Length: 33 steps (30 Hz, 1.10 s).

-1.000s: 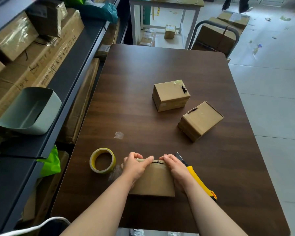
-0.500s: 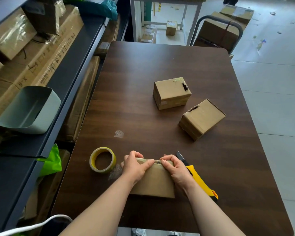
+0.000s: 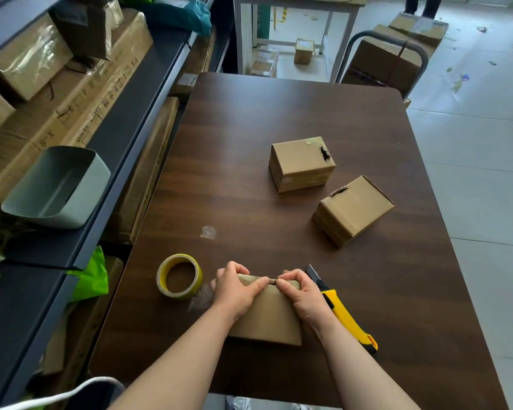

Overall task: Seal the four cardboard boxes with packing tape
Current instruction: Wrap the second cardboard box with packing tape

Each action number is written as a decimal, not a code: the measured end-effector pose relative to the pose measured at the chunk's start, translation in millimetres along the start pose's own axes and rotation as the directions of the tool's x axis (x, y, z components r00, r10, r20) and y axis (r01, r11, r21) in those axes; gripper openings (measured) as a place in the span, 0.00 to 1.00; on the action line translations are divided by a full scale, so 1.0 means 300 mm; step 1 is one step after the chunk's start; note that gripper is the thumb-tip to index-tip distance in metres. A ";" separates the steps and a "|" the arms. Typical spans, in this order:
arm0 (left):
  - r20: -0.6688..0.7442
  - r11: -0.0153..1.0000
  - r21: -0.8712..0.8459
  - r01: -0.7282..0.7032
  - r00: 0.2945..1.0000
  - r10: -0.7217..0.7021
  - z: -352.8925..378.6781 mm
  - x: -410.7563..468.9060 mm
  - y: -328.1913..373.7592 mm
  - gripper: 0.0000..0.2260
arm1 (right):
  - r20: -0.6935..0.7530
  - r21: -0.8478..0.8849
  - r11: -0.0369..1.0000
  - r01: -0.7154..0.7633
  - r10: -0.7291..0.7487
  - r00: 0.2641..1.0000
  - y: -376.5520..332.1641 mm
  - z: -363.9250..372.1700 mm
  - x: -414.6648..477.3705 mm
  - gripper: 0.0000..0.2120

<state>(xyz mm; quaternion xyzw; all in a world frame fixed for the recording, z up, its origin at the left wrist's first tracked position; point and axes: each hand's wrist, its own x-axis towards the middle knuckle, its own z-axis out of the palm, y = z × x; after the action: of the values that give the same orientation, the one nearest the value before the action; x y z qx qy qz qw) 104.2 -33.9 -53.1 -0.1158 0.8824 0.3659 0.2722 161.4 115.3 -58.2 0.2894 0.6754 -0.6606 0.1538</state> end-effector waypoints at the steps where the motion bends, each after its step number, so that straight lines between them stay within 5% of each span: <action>1: 0.010 1.000 0.003 -0.001 1.000 0.001 -0.002 0.001 0.002 0.20 | -0.005 0.001 1.000 0.001 -0.001 1.000 -0.001 0.002 -0.001 0.05; 9: 0.235 0.989 -0.149 0.016 0.972 0.019 -0.066 0.010 -0.028 0.21 | 0.030 0.042 0.999 -0.029 0.027 0.999 -0.014 -0.007 -0.006 0.09; 12: 0.117 0.929 -0.364 -0.070 0.986 0.121 -0.107 -0.011 -0.042 0.26 | -0.034 -0.062 0.998 0.007 -0.009 0.999 -0.034 -0.021 0.002 0.17; 14: -0.122 0.967 -0.206 -0.147 0.985 0.124 -0.156 -0.010 -0.080 0.24 | -0.066 -0.115 0.993 0.030 -0.038 0.997 -0.057 -0.028 -0.001 0.21; 16: -0.292 0.968 0.243 -0.062 0.947 0.134 -0.215 0.004 -0.155 0.25 | -0.069 -0.131 0.989 0.069 -0.079 0.994 -0.081 -0.033 -0.005 0.22; 18: -0.262 0.833 0.553 0.000 0.949 0.174 -0.260 0.024 -0.239 0.24 | -0.064 -0.168 0.980 0.107 -0.120 0.991 -0.102 -0.025 -0.013 0.22; 21: -0.158 0.786 0.619 -0.009 0.978 0.136 -0.294 0.032 -0.306 0.14 | -0.073 -0.268 0.951 0.155 -0.181 0.981 -0.115 0.005 -0.024 0.21; 25: -0.259 0.926 0.369 -0.082 0.947 0.187 -0.325 0.033 -0.271 0.07 | -0.075 -0.331 0.919 0.215 -0.253 0.965 -0.148 0.047 -0.043 0.21; 27: -0.280 0.982 0.103 -0.161 0.942 0.184 -0.334 0.022 -0.220 0.08 | -0.068 -0.322 0.919 0.227 -0.261 0.963 -0.174 0.074 -0.055 0.20; 30: -0.226 0.908 -0.339 -0.247 0.958 0.177 -0.342 -0.025 -0.136 0.09 | 0.007 -0.259 0.933 0.248 -0.255 0.967 -0.221 0.124 -0.082 0.15; 33: -0.131 0.766 -0.581 -0.274 0.961 0.245 -0.336 -0.107 -0.058 0.08 | 0.084 -0.158 0.943 0.293 -0.283 0.956 -0.267 0.167 -0.121 0.13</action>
<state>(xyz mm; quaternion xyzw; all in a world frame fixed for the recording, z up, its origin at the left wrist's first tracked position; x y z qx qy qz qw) 97.8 -117.3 13.7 -0.0807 0.7371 0.6544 0.1481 133.6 62.4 23.6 0.1536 0.7590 -0.6248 0.1000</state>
